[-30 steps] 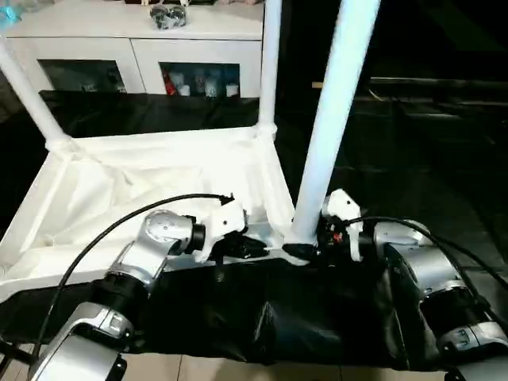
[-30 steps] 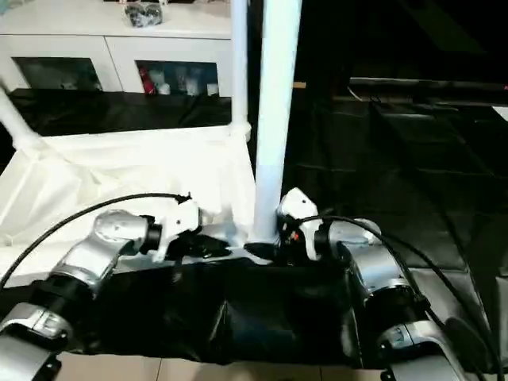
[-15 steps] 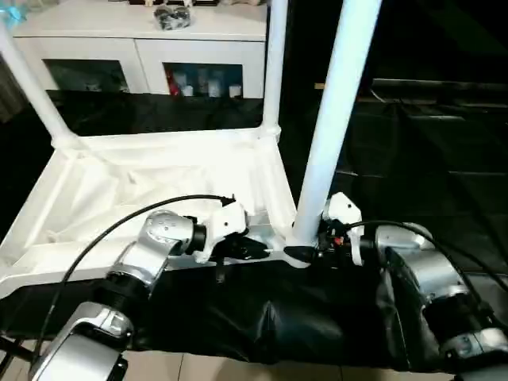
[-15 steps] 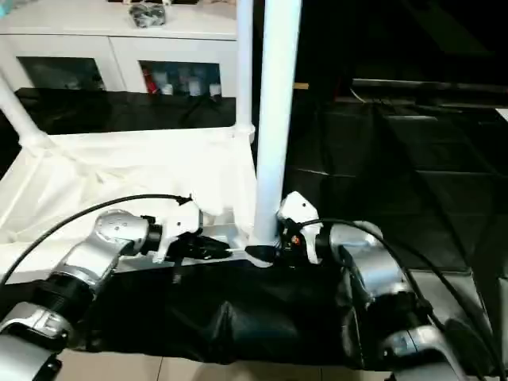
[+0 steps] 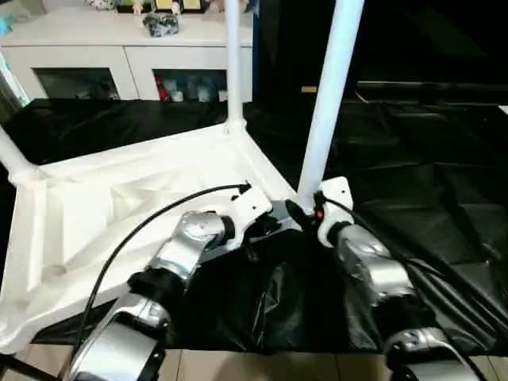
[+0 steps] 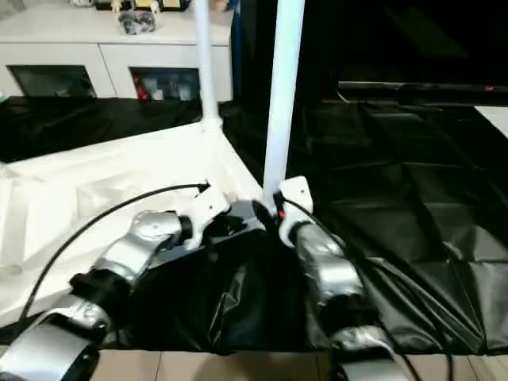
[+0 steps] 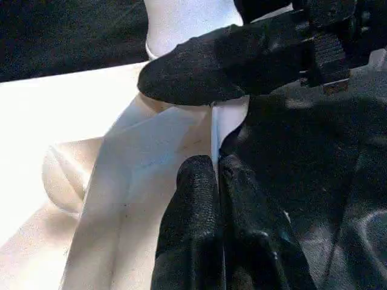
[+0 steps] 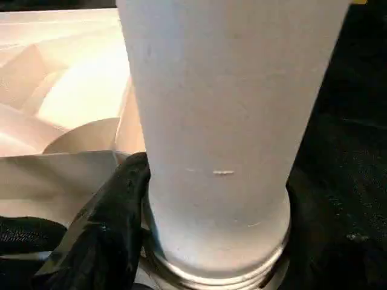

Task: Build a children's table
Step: Rotate leg to tighten

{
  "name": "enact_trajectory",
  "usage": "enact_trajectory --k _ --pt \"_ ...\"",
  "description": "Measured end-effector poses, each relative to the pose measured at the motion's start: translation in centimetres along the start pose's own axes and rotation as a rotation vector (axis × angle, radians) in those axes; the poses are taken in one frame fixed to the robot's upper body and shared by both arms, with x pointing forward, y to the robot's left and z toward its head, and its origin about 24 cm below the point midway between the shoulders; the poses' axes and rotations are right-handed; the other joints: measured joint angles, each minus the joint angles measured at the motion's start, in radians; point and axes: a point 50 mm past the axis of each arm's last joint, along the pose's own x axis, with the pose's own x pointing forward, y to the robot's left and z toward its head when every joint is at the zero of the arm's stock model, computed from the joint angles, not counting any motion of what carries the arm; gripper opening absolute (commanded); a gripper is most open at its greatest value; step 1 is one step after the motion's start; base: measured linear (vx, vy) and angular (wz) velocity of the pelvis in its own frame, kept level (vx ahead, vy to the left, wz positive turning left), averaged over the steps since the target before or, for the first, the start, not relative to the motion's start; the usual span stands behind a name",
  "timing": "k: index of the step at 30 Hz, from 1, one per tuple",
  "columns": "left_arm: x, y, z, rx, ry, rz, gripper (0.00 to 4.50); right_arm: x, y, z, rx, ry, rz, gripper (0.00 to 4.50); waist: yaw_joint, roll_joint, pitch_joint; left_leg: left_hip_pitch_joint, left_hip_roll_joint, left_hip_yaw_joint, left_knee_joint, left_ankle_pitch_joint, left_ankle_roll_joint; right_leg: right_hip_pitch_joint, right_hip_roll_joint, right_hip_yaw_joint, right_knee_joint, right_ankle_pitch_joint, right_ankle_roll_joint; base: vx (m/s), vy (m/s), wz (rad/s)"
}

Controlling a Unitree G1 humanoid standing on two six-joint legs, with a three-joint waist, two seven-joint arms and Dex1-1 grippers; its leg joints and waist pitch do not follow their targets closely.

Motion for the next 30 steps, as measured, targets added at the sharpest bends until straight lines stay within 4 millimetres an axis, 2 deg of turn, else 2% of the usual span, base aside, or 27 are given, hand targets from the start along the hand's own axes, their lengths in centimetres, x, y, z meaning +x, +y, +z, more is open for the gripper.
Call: enact_trajectory --k 6,14,16,26,30 --pt "-0.8 0.3 -0.2 0.032 -0.009 -0.045 0.0 -0.4 -0.5 0.2 -0.033 0.004 0.124 3.83 -0.002 0.002 0.001 0.001 0.0 0.001 -0.001 0.0 0.0 0.0 0.0 0.0 0.0 0.009 -0.003 0.0 0.0 0.0" --pt "-2.1 0.2 -0.4 0.06 -0.045 -0.151 0.0 -2.5 -2.0 0.6 -0.2 0.054 0.367 3.83 0.006 0.006 0.0 0.0 0.002 0.001 -0.013 0.0 0.0 -0.006 0.002 -0.002 0.002 0.016 -0.005 0.0 0.0 0.0" --pt "-2.9 0.2 -0.8 0.059 -0.05 -0.212 0.0 -3.5 -2.4 0.8 -0.268 0.088 0.499 3.83 0.009 0.006 0.0 0.0 0.002 0.001 -0.014 0.0 0.0 -0.005 0.002 -0.002 0.001 0.015 -0.004 0.0 0.0 0.0" --pt "-4.9 0.3 -1.7 0.081 -0.032 -0.362 0.0 -5.0 -2.1 1.0 -0.348 0.168 0.739 3.83 0.02 0.003 0.002 0.0 0.002 0.002 -0.011 0.0 0.0 -0.005 0.002 0.0 0.001 0.016 -0.004 0.0 0.0 0.0" --pt "-5.1 0.3 -1.8 0.083 -0.026 -0.397 0.0 -5.3 -2.0 1.1 -0.36 0.183 0.78 3.46 0.028 0.003 0.002 0.0 0.002 0.002 -0.011 0.0 0.0 -0.005 0.002 0.0 0.002 0.016 -0.004 0.0 0.0 0.0"
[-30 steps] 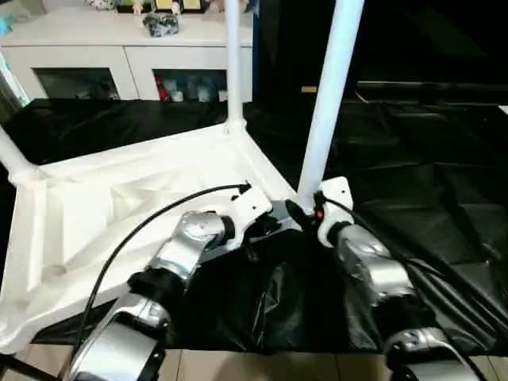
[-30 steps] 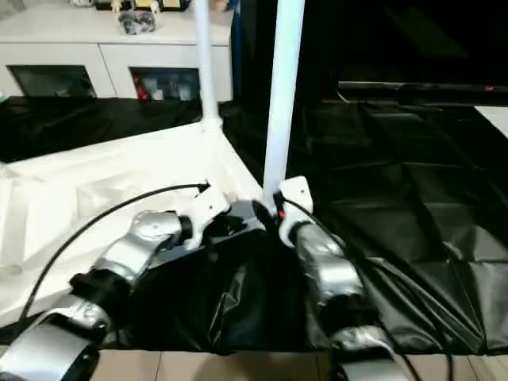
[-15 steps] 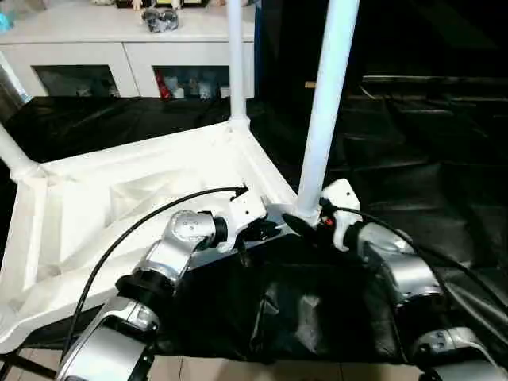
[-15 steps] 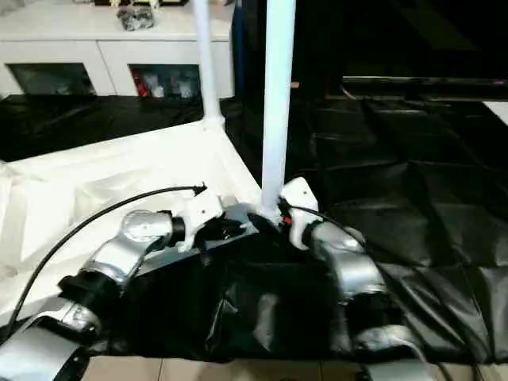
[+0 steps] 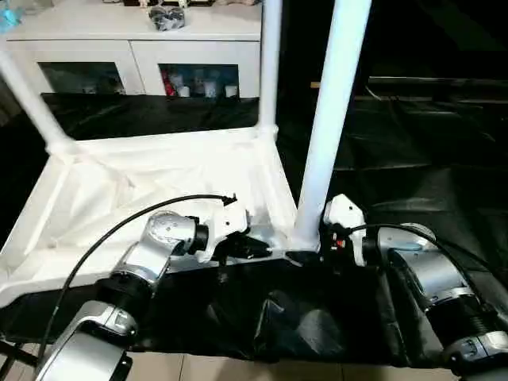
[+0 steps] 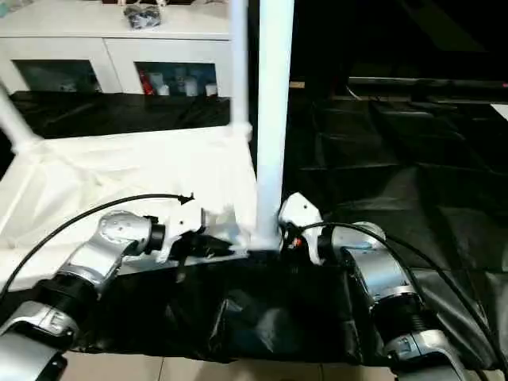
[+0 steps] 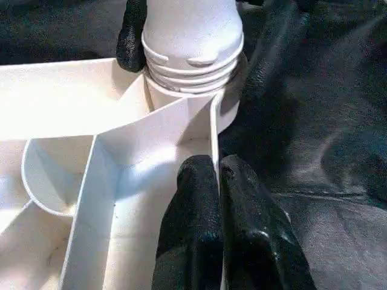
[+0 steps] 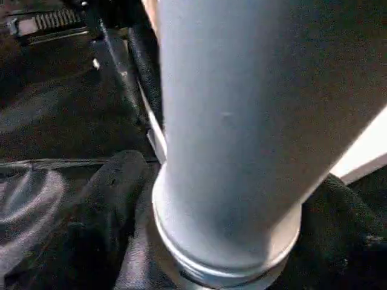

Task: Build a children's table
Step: Rotate leg to tighten

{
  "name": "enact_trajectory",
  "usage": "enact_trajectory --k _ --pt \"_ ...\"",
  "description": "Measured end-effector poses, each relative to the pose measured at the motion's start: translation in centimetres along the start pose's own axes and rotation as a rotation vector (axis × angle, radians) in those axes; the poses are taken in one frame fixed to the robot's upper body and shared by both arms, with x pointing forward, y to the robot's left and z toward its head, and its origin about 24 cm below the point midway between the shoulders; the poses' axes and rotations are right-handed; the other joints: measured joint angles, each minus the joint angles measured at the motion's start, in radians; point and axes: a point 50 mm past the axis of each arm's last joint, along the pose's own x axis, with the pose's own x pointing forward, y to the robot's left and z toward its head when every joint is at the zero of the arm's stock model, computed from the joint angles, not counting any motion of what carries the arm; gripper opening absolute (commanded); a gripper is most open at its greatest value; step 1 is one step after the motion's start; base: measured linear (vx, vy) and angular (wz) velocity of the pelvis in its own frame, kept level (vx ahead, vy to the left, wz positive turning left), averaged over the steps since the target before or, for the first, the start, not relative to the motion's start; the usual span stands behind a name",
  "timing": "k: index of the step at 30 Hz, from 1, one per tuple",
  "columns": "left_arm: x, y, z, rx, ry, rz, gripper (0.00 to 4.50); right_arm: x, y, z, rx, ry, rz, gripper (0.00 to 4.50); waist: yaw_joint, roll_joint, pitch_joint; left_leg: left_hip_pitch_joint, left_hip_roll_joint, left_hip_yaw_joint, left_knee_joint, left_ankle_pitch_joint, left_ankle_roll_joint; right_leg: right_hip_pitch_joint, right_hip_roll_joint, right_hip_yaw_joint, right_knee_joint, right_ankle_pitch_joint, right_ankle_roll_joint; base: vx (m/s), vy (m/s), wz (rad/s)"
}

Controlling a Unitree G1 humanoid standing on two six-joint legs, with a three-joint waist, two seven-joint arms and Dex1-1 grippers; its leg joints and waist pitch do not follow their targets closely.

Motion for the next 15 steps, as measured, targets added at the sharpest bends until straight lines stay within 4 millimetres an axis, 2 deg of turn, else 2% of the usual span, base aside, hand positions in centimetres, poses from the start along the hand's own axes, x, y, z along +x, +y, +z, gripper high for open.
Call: enact_trajectory --k 7,12,15 --pt "-0.1 -0.1 0.0 0.0 -0.001 -0.02 0.0 -0.1 0.1 0.0 0.002 0.009 0.015 2.88 0.004 0.0 0.0 0.0 0.0 0.0 0.0 0.0 0.0 0.0 0.0 0.0 0.0 0.0 0.0 0.0 0.0 0.0" --pt "0.2 -0.1 0.1 -0.005 -0.006 -0.017 0.0 0.1 0.3 -0.1 0.03 -0.011 0.008 2.77 0.006 0.0 0.0 0.0 0.0 0.0 0.0 0.0 0.0 0.0 0.0 0.0 0.0 0.0 0.0 0.0 0.0 0.0" --pt "0.7 0.3 0.1 -0.028 -0.01 0.064 0.0 0.9 -0.1 -0.4 0.095 -0.06 -0.118 2.76 0.001 -0.002 -0.001 0.001 0.0 0.0 0.002 0.0 0.0 0.001 0.0 0.0 0.001 0.0 0.0 0.0 0.0 0.0"
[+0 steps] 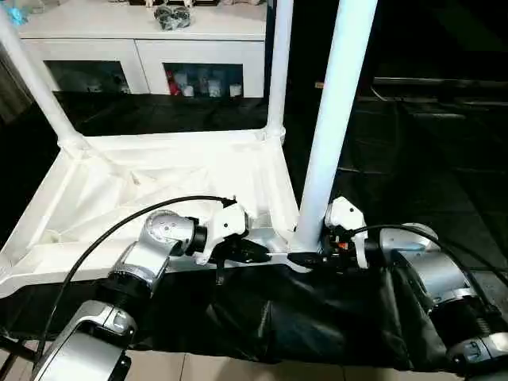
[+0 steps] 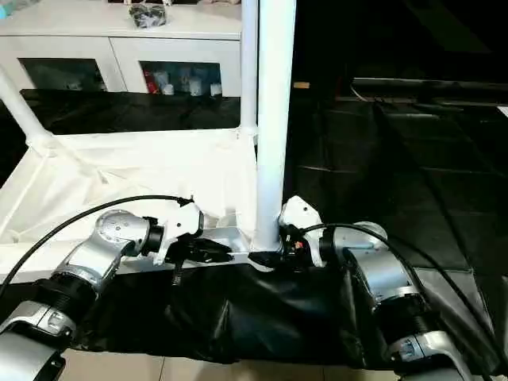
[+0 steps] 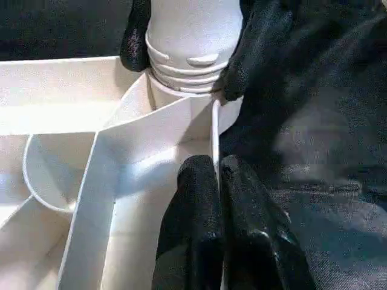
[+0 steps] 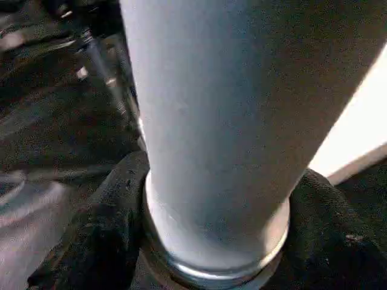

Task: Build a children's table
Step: Rotate leg to tighten

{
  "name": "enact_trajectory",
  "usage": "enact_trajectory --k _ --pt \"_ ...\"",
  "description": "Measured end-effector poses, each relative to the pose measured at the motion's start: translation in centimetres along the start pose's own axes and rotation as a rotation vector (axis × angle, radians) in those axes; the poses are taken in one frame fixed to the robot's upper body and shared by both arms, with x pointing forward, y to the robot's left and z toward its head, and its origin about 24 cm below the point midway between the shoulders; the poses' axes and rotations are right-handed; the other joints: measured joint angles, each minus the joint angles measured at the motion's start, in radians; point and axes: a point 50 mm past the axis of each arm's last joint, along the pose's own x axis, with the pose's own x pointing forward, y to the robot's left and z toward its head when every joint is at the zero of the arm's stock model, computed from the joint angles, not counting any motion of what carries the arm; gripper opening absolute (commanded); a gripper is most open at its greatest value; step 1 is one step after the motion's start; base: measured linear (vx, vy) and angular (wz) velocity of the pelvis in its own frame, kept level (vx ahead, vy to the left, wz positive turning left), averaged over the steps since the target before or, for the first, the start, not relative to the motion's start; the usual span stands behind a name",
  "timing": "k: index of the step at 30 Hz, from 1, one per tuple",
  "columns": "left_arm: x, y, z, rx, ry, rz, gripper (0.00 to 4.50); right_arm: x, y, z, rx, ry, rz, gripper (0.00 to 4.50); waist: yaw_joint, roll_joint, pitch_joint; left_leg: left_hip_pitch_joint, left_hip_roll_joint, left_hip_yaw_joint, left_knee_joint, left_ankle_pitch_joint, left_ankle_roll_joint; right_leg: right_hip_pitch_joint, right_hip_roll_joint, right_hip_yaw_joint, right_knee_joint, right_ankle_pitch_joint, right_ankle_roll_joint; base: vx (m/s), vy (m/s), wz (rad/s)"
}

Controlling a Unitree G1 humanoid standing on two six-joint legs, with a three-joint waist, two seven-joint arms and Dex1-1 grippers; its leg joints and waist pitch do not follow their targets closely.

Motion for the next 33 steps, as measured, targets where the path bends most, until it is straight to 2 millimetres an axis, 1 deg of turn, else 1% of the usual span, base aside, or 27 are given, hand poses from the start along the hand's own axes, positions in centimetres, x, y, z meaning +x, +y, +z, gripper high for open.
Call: enact_trajectory --k 2,6,9,12,13,14,16,17,20,22,25,26,27,30,33 --pt "0.5 0.6 0.2 -0.015 0.011 0.077 0.0 0.9 -0.4 -0.2 0.05 -0.038 -0.131 2.75 -0.005 -0.001 0.0 0.0 0.0 0.0 0.002 0.0 0.0 0.0 0.0 0.0 0.0 -0.001 0.003 0.0 0.0 0.0" --pt "2.1 1.5 0.9 -0.049 0.032 0.21 0.0 2.7 -1.3 0.0 0.134 -0.081 -0.391 2.75 -0.025 -0.002 0.0 0.0 -0.002 0.0 0.006 0.0 0.0 0.0 -0.001 0.001 -0.003 -0.003 0.005 0.0 0.0 0.0" --pt "3.3 1.7 1.3 -0.078 0.03 0.281 0.0 3.5 -1.7 0.2 0.188 -0.094 -0.534 2.75 -0.029 -0.002 0.0 -0.001 -0.002 -0.001 0.008 0.0 0.0 0.0 -0.001 0.001 -0.003 -0.003 0.005 0.0 0.0 0.0" --pt "4.2 1.8 1.7 -0.097 0.029 0.325 0.0 3.9 -1.9 0.3 0.213 -0.105 -0.63 2.75 -0.028 -0.002 0.0 -0.001 -0.002 -0.001 0.009 0.0 0.0 0.0 -0.001 0.001 -0.004 -0.003 0.005 0.0 0.0 0.0" --pt "4.3 1.8 1.8 -0.101 0.027 0.329 0.0 4.0 -1.8 0.3 0.208 -0.109 -0.641 3.31 -0.028 -0.001 0.0 -0.001 -0.002 -0.001 0.009 0.0 0.0 0.0 -0.001 0.001 -0.004 -0.003 0.005 0.0 0.0 0.0" --pt "4.3 1.8 1.8 -0.103 0.025 0.33 0.0 4.0 -1.8 0.3 0.206 -0.112 -0.642 3.44 -0.027 -0.001 0.0 -0.001 -0.002 -0.001 0.008 0.0 0.0 0.0 -0.001 0.001 -0.004 -0.003 0.005 0.0 0.0 0.0" --pt "4.2 1.8 1.9 -0.104 0.02 0.331 0.0 4.1 -1.7 0.4 0.203 -0.123 -0.636 3.47 -0.028 -0.001 0.0 -0.002 -0.002 -0.001 0.008 0.0 0.0 0.0 -0.001 0.001 -0.004 -0.002 0.005 0.0 0.0 0.0" --pt "4.1 1.8 1.9 -0.1 0.02 0.324 0.0 4.0 -1.7 0.4 0.2 -0.128 -0.623 3.57 -0.028 -0.001 0.0 -0.002 -0.002 -0.001 0.007 0.0 0.0 0.0 -0.001 0.001 -0.004 -0.002 0.005 0.0 0.0 0.0" --pt "3.7 1.8 1.8 -0.083 0.017 0.294 0.0 3.7 -1.8 0.4 0.179 -0.128 -0.564 3.97 -0.03 -0.001 0.0 -0.001 -0.002 0.0 0.003 0.0 0.001 -0.002 -0.001 0.0 -0.003 0.0 0.002 0.0 0.0 0.0" --pt "3.3 1.6 1.7 -0.073 0.013 0.264 0.0 3.4 -1.8 0.5 0.139 -0.111 -0.499 4.05 -0.03 -0.001 0.0 0.0 -0.002 -0.001 -0.001 0.0 0.0 -0.002 -0.001 -0.001 -0.002 0.002 0.0 0.0 0.0 0.0" --pt "2.8 1.3 1.5 -0.057 0.005 0.21 0.0 2.8 -1.8 0.5 0.089 -0.091 -0.409 4.05 -0.025 0.0 -0.001 0.0 -0.001 -0.001 -0.004 0.0 0.001 -0.003 0.0 -0.002 -0.002 0.002 0.0 0.0 0.0 0.0" --pt "2.6 1.2 1.5 -0.052 0.004 0.188 0.0 2.3 -1.9 0.5 0.068 -0.08 -0.369 4.05 -0.025 0.0 0.0 0.0 -0.001 -0.001 -0.004 0.0 0.001 -0.003 0.0 -0.002 -0.002 0.002 0.0 0.0 0.0 0.0" --pt "2.2 1.0 1.3 -0.044 -0.002 0.154 0.0 1.9 -1.8 0.5 0.037 -0.061 -0.289 4.05 -0.024 0.0 0.0 0.0 -0.001 -0.001 -0.004 0.0 0.001 -0.003 0.0 -0.002 -0.002 0.002 0.0 0.0 0.0 0.0" --pt "1.6 0.7 1.0 -0.027 0.001 0.097 0.0 0.7 -1.7 0.5 -0.037 -0.004 -0.145 4.05 -0.021 -0.001 0.0 -0.001 -0.001 0.0 -0.003 0.0 0.001 -0.002 0.0 -0.002 -0.002 0.002 0.0 0.0 0.0 0.0" --pt "0.9 0.5 0.6 -0.027 0.007 0.054 0.0 0.1 -1.5 0.4 -0.07 0.034 -0.049 4.05 -0.019 -0.001 0.0 -0.001 -0.001 0.0 -0.002 0.0 0.001 -0.002 -0.001 -0.002 -0.002 0.002 0.0 0.0 0.0 0.0"
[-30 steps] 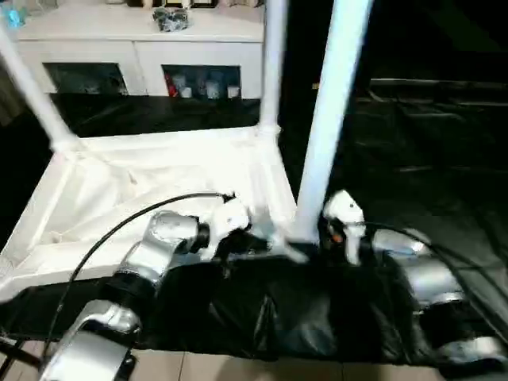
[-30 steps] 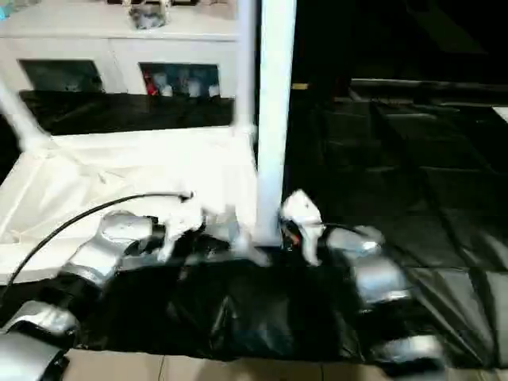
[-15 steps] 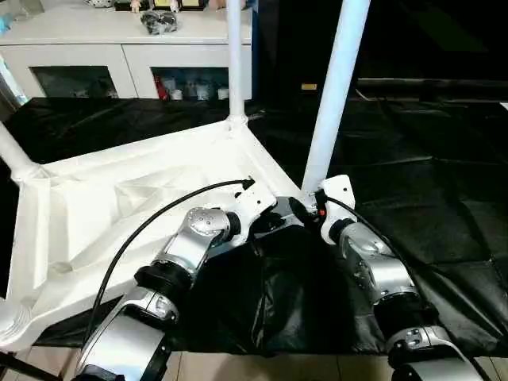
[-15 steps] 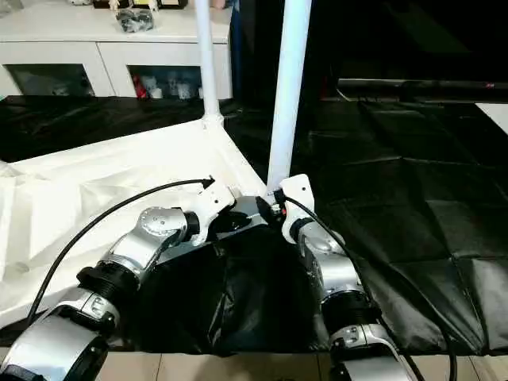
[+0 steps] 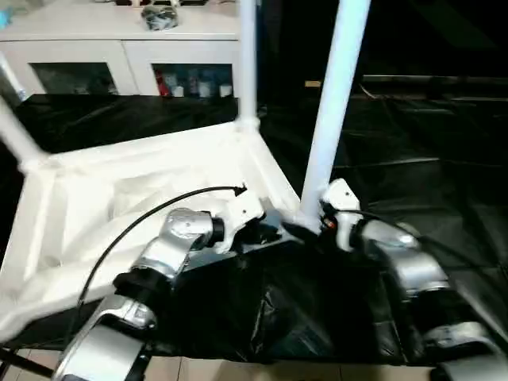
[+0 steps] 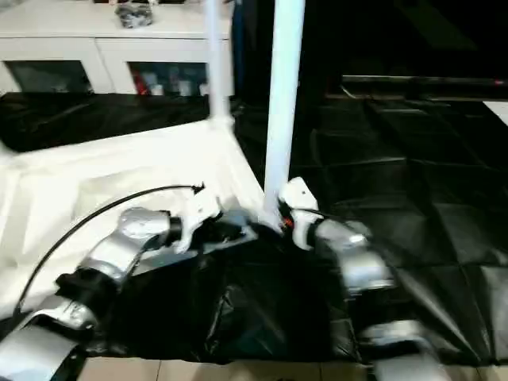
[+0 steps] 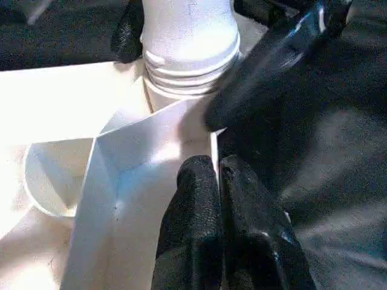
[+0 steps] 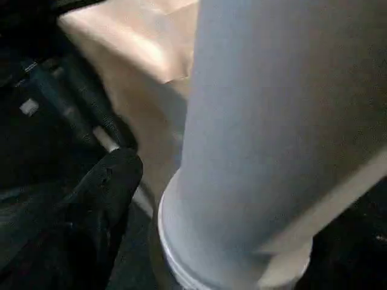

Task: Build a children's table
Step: Rotate leg to tighten

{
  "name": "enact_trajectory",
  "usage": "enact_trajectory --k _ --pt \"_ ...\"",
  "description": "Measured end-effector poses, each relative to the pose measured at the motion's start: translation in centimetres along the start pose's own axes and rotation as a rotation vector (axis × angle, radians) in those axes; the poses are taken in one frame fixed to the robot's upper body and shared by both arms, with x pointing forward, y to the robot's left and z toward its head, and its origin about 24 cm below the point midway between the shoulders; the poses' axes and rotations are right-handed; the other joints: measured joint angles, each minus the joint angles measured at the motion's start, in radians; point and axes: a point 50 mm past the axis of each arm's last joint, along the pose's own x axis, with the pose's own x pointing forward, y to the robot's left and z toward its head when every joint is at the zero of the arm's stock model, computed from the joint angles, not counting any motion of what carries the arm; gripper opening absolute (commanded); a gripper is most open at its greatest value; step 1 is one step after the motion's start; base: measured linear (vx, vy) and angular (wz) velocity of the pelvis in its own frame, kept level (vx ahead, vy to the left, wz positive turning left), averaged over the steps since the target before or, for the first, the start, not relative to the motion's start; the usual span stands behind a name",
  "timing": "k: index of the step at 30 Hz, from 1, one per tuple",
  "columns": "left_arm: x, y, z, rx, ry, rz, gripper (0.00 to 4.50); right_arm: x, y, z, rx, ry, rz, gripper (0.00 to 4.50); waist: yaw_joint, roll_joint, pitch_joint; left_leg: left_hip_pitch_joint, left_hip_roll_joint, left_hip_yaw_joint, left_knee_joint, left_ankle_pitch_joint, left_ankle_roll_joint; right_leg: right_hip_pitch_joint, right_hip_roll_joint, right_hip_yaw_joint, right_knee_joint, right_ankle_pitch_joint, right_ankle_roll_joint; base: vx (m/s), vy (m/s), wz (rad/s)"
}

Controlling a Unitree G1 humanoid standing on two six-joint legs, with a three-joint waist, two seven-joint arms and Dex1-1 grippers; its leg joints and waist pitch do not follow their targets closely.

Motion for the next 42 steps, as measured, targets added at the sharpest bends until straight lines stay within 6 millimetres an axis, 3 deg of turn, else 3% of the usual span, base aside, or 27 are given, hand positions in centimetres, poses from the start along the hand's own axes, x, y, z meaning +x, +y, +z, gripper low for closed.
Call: enact_trajectory --k 5,12,22,28,32,39,42 --pt "-1.2 -0.4 -0.5 0.004 0.012 -0.08 0.0 -0.6 0.5 0.2 -0.038 0.03 0.141 4.05 0.002 -0.002 0.001 0.0 0.001 0.0 0.002 0.0 0.0 0.0 0.0 0.0 0.001 0.0 0.0 0.0 0.0 0.0" --pt "-1.5 -0.6 -0.6 0.004 0.015 -0.122 0.0 -0.9 0.7 0.3 -0.019 0.028 0.195 3.39 0.004 -0.002 0.001 0.0 0.001 0.0 0.003 0.0 0.0 0.0 0.0 0.001 0.001 0.0 0.0 0.0 0.0 0.0" --pt "-1.2 -0.9 -0.5 -0.009 0.005 -0.147 0.0 -0.9 1.4 -0.2 0.05 -0.005 0.21 2.76 0.02 -0.003 0.001 0.0 0.001 0.0 0.002 0.0 0.0 0.0 0.0 0.001 0.001 0.0 0.0 0.0 0.0 0.0" --pt "0.5 -0.4 -0.2 -0.046 -0.01 0.032 0.0 0.1 0.6 -0.8 0.187 -0.069 -0.059 2.7 0.014 -0.003 0.0 0.001 0.0 0.0 0.008 0.0 0.0 0.003 0.0 0.002 0.001 -0.002 0.004 0.0 0.0 0.0" --pt "2.3 0.1 0.4 -0.08 -0.003 0.163 0.0 1.6 0.0 -0.8 0.262 -0.101 -0.305 2.7 -0.005 -0.003 -0.001 0.001 -0.002 0.0 0.012 0.0 0.0 0.004 -0.002 0.002 -0.001 -0.003 0.005 0.0 0.0 0.0" --pt "3.8 0.4 1.1 -0.102 0.003 0.281 0.0 3.4 -0.1 -0.3 0.319 -0.12 -0.551 2.7 -0.014 -0.001 -0.001 0.0 -0.005 0.0 0.012 0.0 0.0 0.001 -0.011 -0.01 -0.006 -0.004 0.007 0.0 0.0 0.0" --pt "3.8 0.4 1.1 -0.101 0.0 0.278 0.0 3.4 -0.2 -0.3 0.316 -0.127 -0.552 3.39 -0.014 -0.001 -0.002 -0.002 -0.004 -0.001 0.012 0.0 0.0 0.002 -0.014 -0.018 -0.01 -0.004 0.006 0.0 0.0 0.0"
